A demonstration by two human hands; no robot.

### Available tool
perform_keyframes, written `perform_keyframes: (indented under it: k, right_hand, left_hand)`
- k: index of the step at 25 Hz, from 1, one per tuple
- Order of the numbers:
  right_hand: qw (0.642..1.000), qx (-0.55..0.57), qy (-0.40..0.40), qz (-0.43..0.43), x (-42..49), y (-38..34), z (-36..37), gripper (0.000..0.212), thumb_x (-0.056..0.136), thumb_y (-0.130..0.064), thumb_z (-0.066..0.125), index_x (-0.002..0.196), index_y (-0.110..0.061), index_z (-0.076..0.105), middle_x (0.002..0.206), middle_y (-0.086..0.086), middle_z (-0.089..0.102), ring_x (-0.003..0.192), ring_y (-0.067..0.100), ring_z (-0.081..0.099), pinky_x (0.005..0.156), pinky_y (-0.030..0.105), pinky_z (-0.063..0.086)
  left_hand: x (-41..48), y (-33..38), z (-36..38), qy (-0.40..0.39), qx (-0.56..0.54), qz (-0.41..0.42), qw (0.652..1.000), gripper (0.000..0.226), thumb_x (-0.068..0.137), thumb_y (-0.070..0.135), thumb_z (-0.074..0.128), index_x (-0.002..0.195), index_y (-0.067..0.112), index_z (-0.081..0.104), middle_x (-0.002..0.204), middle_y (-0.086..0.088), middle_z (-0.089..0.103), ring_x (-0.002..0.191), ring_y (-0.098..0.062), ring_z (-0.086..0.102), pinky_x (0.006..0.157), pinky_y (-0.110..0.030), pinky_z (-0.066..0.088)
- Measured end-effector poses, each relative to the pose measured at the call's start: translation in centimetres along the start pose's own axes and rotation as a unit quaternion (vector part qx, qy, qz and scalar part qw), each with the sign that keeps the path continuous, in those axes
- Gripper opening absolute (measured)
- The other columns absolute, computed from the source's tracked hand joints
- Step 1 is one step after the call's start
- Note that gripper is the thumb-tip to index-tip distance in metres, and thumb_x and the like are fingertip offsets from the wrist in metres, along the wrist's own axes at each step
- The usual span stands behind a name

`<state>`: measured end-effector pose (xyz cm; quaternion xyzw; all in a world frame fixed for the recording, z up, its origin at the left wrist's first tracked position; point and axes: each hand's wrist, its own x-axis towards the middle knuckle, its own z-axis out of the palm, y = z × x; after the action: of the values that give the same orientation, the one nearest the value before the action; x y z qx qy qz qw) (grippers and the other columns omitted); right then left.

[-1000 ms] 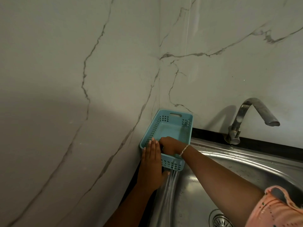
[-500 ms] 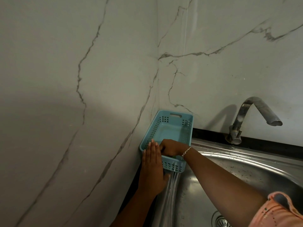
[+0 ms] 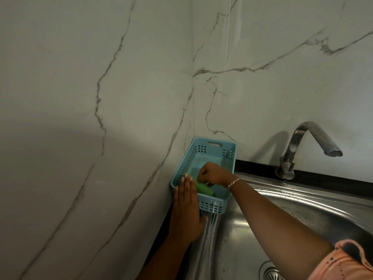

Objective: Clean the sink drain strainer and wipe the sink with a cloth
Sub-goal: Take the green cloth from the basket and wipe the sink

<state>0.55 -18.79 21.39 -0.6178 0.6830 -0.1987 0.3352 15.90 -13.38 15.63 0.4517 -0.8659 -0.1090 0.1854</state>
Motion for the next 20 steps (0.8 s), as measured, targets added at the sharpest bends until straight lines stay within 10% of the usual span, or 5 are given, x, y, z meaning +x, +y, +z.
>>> perform_keyframes:
  k: [9, 14, 20]
  right_hand:
    - [0.838, 0.531, 0.123, 0.021, -4.6, 1.1, -2.5, 0.017, 0.088, -0.006, 0.051, 0.074, -0.01, 0.059, 0.063, 0.006, 0.06, 0.056, 0.018, 0.057, 0.047, 0.024, 0.054]
    - [0.697, 0.706, 0.126, 0.009, -9.3, 3.2, -3.0, 0.024, 0.092, -0.011, 0.041, 0.078, -0.005, 0.06, 0.056, 0.006, 0.068, 0.052, 0.017, 0.066, 0.048, 0.026, 0.057]
    - [0.588, 0.796, 0.135, 0.04, -16.0, 8.2, -1.0, 0.028, 0.085, -0.03, 0.052, 0.094, -0.005, 0.061, 0.09, 0.015, 0.068, 0.085, 0.03, 0.064, 0.071, 0.041, 0.057]
  left_hand:
    - [0.1, -0.1, -0.7, -0.025, 0.021, 0.007, 0.999, 0.102, 0.082, 0.059, 0.048, 0.134, 0.013, -0.027, 0.143, -0.003, -0.033, 0.143, -0.026, -0.021, 0.113, -0.031, -0.018]
    - [0.3, 1.7, -1.5, 0.006, -0.087, -0.054, 0.995, 0.138, 0.04, 0.094, -0.016, 0.144, 0.004, -0.006, 0.156, -0.011, -0.012, 0.145, -0.019, -0.011, 0.117, -0.029, -0.008]
    - [-1.1, 7.8, 0.1, 0.013, -0.125, 0.048, 0.991, 0.098, 0.075, 0.079, 0.007, 0.145, 0.011, -0.001, 0.144, 0.007, -0.018, 0.138, -0.007, -0.016, 0.108, -0.013, -0.016]
